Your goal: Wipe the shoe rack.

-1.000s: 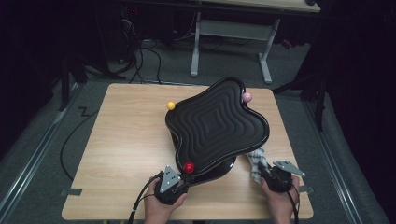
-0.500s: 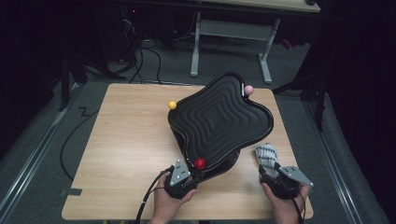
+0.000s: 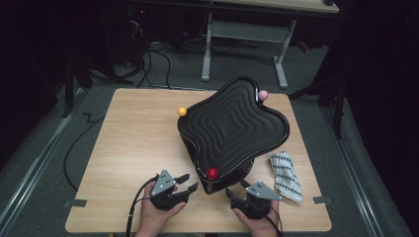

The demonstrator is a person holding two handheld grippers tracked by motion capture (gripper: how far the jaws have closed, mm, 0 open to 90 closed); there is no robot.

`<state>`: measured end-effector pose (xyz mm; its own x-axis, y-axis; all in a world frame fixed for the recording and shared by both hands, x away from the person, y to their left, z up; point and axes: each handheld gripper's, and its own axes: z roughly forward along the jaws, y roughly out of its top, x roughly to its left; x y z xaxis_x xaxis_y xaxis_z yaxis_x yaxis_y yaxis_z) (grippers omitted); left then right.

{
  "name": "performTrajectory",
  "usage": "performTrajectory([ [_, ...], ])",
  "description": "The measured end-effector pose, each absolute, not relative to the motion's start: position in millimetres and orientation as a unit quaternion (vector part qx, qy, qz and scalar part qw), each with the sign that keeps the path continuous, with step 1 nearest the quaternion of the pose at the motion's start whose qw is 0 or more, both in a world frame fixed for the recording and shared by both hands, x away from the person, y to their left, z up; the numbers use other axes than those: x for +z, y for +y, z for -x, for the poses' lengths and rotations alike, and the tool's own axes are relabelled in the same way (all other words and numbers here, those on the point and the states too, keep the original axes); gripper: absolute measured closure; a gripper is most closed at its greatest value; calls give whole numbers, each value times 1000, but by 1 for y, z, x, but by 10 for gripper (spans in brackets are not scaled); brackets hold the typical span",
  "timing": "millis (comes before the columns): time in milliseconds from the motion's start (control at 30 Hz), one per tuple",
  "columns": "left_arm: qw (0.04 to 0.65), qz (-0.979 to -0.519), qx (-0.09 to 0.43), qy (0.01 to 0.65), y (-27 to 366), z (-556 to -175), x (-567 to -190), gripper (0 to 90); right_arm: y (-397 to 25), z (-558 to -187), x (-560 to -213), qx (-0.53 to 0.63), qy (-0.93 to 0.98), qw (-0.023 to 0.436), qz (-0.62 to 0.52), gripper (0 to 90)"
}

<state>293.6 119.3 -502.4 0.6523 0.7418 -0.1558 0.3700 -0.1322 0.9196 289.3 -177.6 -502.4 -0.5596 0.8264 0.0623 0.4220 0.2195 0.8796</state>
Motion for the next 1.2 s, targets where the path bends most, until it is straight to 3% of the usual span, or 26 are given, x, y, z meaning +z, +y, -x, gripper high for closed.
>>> performTrajectory([
  [233, 520, -721, 195, 414, 138, -288, -505, 539, -139, -287, -501, 484, 774, 188, -362, 453],
  [500, 508, -715, 209, 433, 151, -283, -506, 549, -123, -292, -502, 496, 773, 193, -346, 737],
  [867, 507, -708, 193, 452, 144, -302, -507, 552, -157, -285, -505, 498, 766, 208, -350, 746],
  [1200, 492, -706, 218, 460, 136, -327, -506, 550, -195, -278, -505, 493, 744, 223, -393, 747],
])
